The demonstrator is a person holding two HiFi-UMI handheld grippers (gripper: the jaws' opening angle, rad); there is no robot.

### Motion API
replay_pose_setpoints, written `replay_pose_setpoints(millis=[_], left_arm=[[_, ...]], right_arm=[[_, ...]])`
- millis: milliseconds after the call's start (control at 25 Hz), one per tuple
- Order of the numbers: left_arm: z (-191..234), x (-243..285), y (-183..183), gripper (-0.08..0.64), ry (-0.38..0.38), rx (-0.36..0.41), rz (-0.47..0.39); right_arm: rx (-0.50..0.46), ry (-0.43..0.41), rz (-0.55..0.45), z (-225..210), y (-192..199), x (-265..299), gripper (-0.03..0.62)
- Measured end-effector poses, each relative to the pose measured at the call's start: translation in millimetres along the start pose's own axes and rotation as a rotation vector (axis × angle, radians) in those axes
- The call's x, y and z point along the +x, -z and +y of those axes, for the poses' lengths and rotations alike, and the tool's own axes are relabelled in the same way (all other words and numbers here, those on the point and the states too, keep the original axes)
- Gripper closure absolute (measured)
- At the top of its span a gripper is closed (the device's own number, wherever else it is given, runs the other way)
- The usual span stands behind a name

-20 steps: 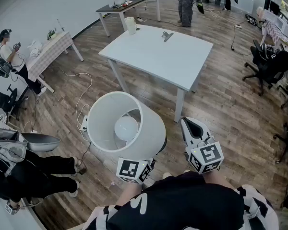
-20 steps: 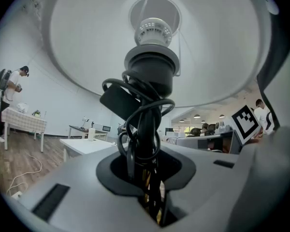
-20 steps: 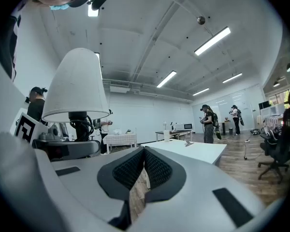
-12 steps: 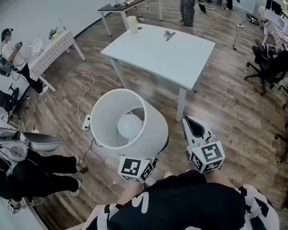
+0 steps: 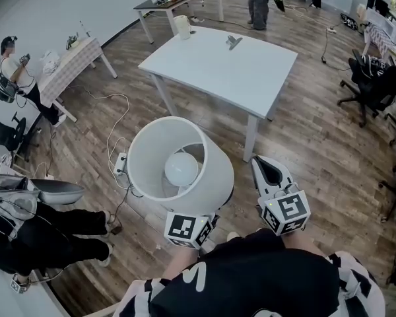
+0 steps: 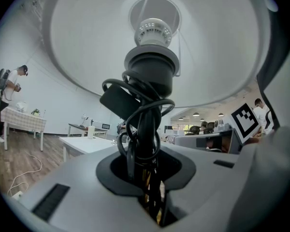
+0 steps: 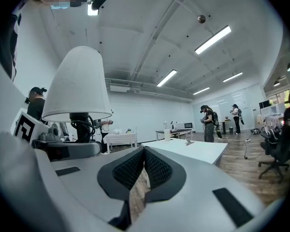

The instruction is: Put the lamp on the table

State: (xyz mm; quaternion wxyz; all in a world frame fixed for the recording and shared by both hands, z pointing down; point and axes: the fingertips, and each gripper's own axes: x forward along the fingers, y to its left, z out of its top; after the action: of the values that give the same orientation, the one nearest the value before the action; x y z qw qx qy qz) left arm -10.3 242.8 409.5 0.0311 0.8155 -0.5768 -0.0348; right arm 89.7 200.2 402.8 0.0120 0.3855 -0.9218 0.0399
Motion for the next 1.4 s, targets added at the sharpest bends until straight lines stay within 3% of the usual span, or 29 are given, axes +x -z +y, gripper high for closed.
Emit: replay_pose_setpoints(millis=[640,920,1400], left_arm=[[0,23,3,0.479,0.027,-0.019,-0.009],[25,62,1,0.480,0.017,-0.018,-0.006],[69,189,-25,0.480,-0.004,0.000,-0.040]], right_arm=[[0.033,0.046,-0.021,-25,1,-1,0.572],[0.048,0.022,-0.015,-48,1,47,0.572],[0.028,-0.042,-0.034,-135,-37,156,0.572]])
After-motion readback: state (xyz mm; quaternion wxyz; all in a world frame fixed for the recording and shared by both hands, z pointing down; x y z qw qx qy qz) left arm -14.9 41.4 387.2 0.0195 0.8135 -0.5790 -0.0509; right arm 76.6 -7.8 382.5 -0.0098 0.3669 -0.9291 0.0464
